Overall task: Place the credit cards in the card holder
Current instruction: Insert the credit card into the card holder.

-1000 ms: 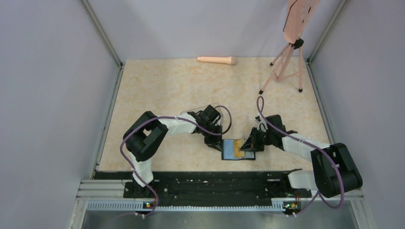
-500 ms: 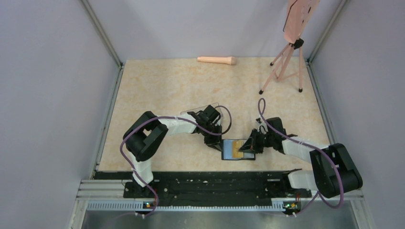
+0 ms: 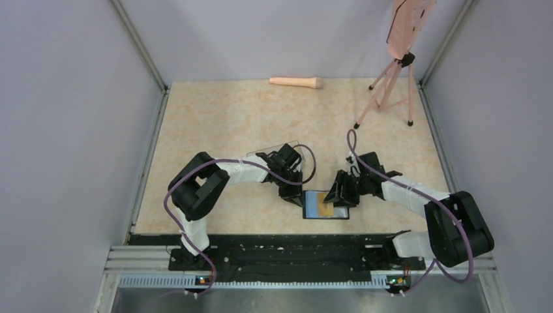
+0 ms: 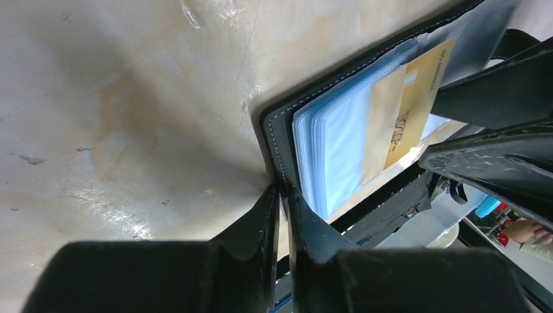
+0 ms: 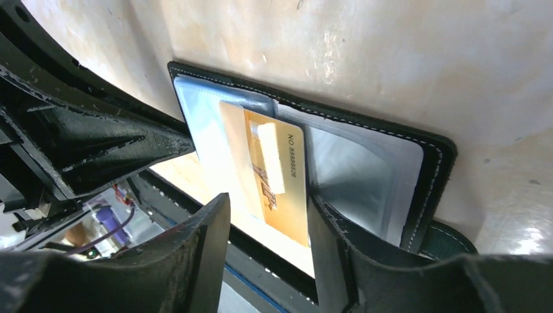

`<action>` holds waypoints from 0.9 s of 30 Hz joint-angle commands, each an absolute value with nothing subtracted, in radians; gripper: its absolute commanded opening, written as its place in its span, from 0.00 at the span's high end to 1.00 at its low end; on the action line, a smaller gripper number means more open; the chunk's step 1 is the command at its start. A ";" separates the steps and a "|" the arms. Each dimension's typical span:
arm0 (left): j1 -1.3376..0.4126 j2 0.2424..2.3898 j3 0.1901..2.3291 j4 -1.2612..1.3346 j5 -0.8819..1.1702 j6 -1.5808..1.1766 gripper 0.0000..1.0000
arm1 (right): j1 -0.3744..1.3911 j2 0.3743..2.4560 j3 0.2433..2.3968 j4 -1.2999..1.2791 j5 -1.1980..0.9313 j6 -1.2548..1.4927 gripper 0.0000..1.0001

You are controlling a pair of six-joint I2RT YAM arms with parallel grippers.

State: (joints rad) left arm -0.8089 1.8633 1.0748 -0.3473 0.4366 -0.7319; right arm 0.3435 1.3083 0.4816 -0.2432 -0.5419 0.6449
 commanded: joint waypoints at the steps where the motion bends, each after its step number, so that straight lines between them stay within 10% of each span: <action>1: -0.816 1.857 1.064 -0.375 0.404 -0.734 0.85 | 0.358 1.304 0.570 -0.388 -0.437 0.589 0.49; 10: -0.816 1.866 1.065 -0.364 0.414 -0.749 0.85 | 0.393 1.390 0.583 -0.319 -0.506 0.575 0.48; 27: -0.815 1.809 1.067 -0.418 0.342 -0.745 0.86 | 0.550 1.565 0.712 -0.181 -0.593 0.653 0.82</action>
State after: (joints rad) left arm -0.8047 1.8503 1.0748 -0.3931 0.4080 -0.7570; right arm 0.4793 1.5124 0.6498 -0.3065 -0.5430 0.6136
